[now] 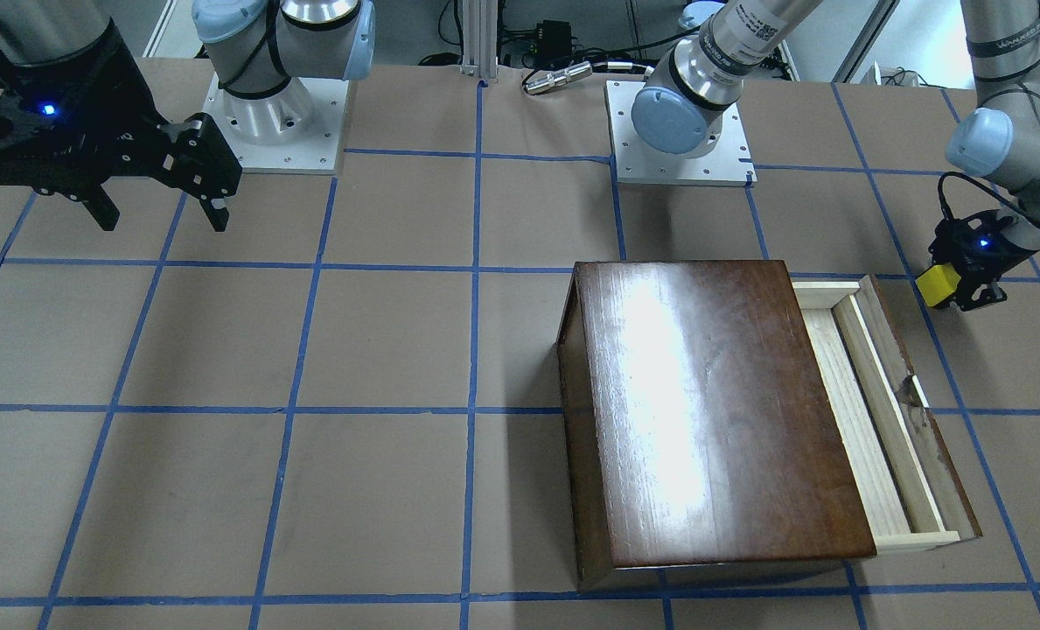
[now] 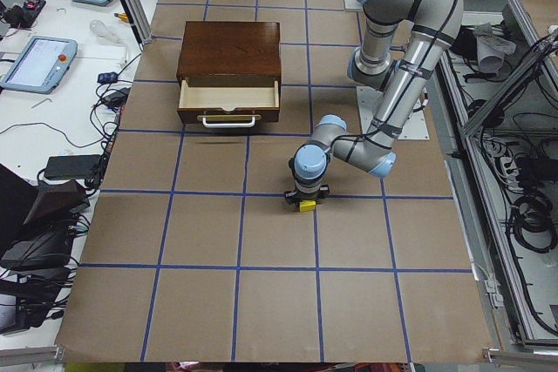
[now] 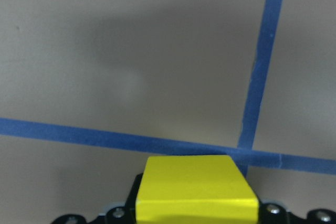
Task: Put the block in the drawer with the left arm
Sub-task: 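Lift the yellow block with the left gripper and carry it over the drawer, then lower the yellow block into the open drawer and open the left gripper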
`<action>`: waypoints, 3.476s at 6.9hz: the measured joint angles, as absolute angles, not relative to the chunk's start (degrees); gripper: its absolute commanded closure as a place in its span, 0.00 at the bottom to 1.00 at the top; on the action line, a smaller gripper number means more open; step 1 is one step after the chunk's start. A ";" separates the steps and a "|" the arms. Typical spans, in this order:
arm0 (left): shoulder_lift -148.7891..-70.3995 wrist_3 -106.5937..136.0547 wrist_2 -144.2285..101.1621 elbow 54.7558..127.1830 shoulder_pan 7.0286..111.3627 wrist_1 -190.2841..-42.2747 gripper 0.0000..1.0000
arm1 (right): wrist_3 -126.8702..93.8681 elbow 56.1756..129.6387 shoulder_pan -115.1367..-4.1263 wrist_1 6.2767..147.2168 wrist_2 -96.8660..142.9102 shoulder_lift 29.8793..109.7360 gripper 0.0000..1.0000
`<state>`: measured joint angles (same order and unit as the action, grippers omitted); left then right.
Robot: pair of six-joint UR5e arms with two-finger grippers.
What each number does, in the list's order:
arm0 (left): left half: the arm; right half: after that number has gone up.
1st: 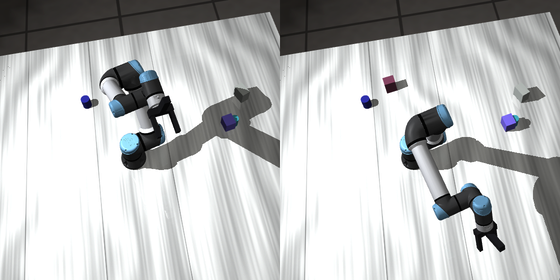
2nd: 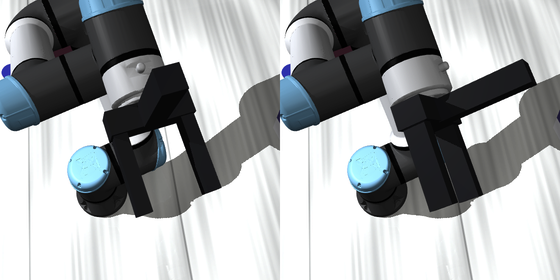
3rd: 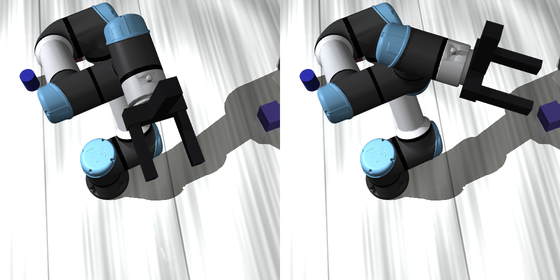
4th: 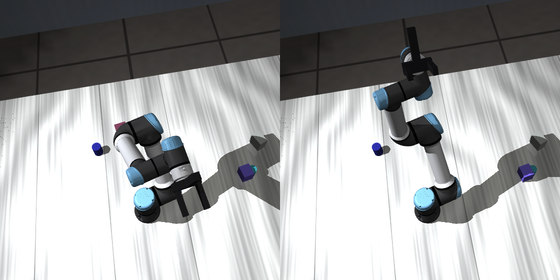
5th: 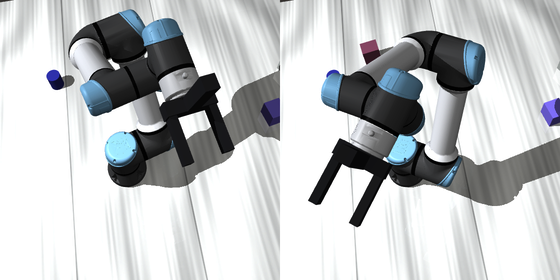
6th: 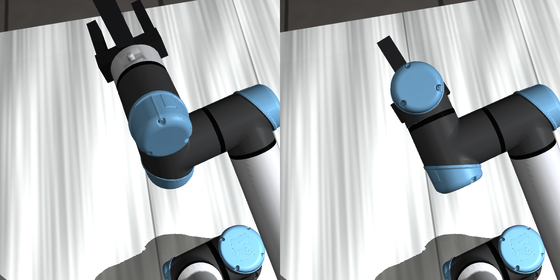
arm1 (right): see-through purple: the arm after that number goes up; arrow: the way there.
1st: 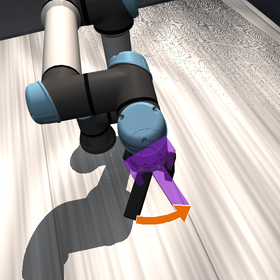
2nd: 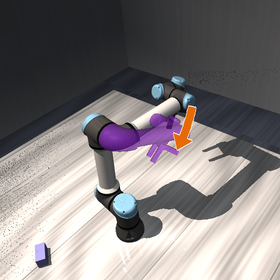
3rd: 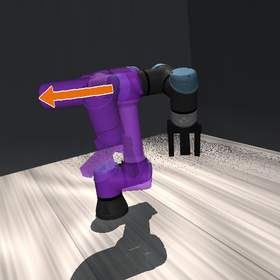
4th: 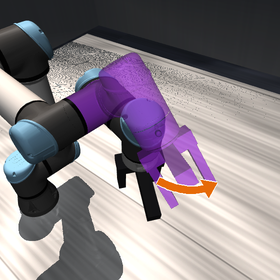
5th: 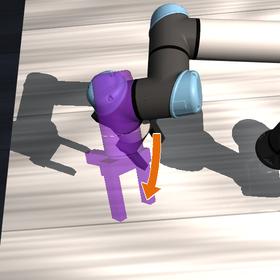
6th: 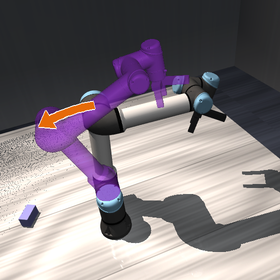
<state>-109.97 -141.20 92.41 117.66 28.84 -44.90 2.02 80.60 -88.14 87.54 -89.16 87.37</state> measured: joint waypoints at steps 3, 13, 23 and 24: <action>-108.53 -140.74 92.45 117.27 28.82 -45.37 1.00 | 2.02 80.60 -88.13 87.54 -89.15 87.41 0.00; -100.20 -127.99 87.78 88.10 51.28 -81.92 1.00 | 2.02 80.60 -88.15 87.54 -89.13 87.44 0.00; -106.85 -109.06 86.48 89.12 68.59 -75.92 1.00 | 2.02 80.60 -88.15 87.54 -89.12 87.39 0.00; -107.07 -109.51 86.83 90.29 68.62 -74.54 1.00 | 2.02 80.60 -88.15 87.54 -89.12 87.39 0.00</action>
